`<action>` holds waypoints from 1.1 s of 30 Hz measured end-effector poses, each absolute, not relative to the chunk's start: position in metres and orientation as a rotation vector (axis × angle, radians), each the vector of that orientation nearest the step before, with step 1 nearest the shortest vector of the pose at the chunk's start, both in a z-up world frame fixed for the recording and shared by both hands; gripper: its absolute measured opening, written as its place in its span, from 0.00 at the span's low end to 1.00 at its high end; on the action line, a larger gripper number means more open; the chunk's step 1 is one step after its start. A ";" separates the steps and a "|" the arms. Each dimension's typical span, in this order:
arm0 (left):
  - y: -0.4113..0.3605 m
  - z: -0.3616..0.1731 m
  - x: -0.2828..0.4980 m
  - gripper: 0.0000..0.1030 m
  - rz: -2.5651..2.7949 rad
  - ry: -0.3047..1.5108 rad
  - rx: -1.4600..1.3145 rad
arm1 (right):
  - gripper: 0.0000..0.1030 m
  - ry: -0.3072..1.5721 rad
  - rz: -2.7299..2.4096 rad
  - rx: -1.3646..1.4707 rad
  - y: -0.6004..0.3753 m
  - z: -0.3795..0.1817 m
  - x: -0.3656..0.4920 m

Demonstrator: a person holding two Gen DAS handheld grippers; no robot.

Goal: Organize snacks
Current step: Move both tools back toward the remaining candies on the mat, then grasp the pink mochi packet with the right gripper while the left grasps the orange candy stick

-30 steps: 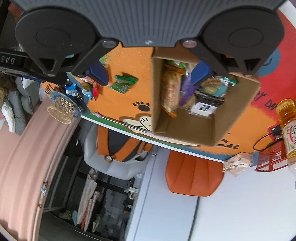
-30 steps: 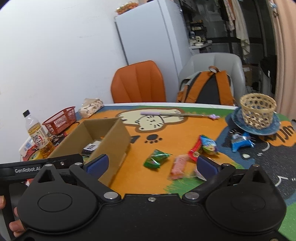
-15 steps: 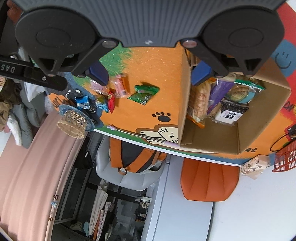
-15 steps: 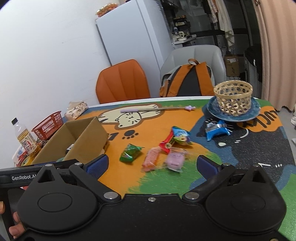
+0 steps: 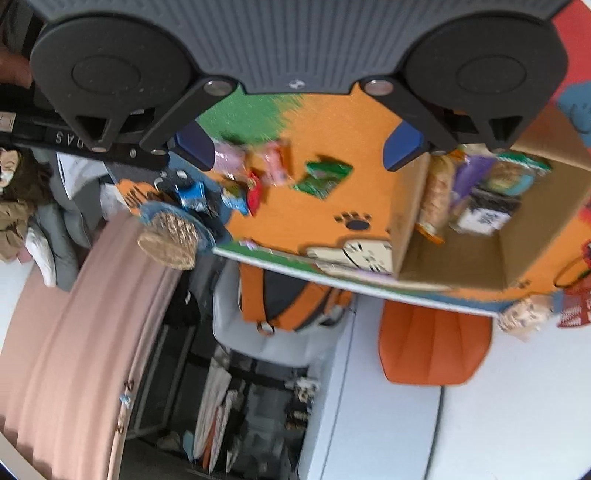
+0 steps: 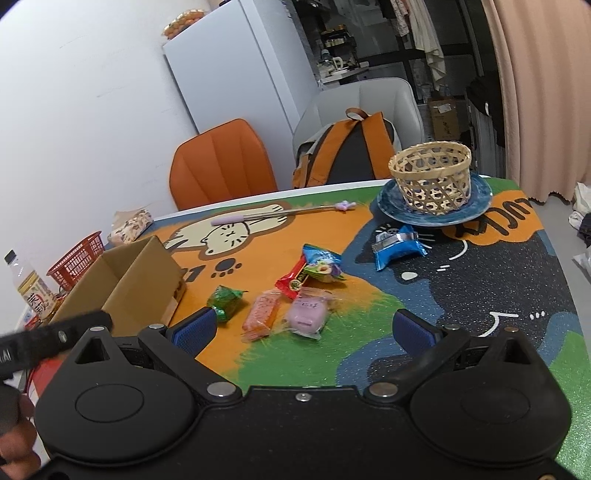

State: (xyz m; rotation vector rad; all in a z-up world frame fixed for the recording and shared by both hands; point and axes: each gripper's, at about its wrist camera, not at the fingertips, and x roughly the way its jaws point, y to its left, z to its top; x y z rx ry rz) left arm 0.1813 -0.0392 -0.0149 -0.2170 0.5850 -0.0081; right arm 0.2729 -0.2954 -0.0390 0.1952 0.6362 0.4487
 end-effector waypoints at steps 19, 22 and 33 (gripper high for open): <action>-0.049 -0.045 0.228 0.74 -0.041 0.629 -0.272 | 0.75 0.692 0.460 0.218 -0.290 -0.060 0.304; -0.050 -0.051 0.237 0.65 -0.040 0.641 -0.281 | 0.75 0.699 0.467 0.217 -0.286 -0.061 0.312; -0.051 -0.068 0.264 0.51 0.001 0.657 -0.312 | 0.74 0.729 0.495 0.199 -0.272 -0.068 0.338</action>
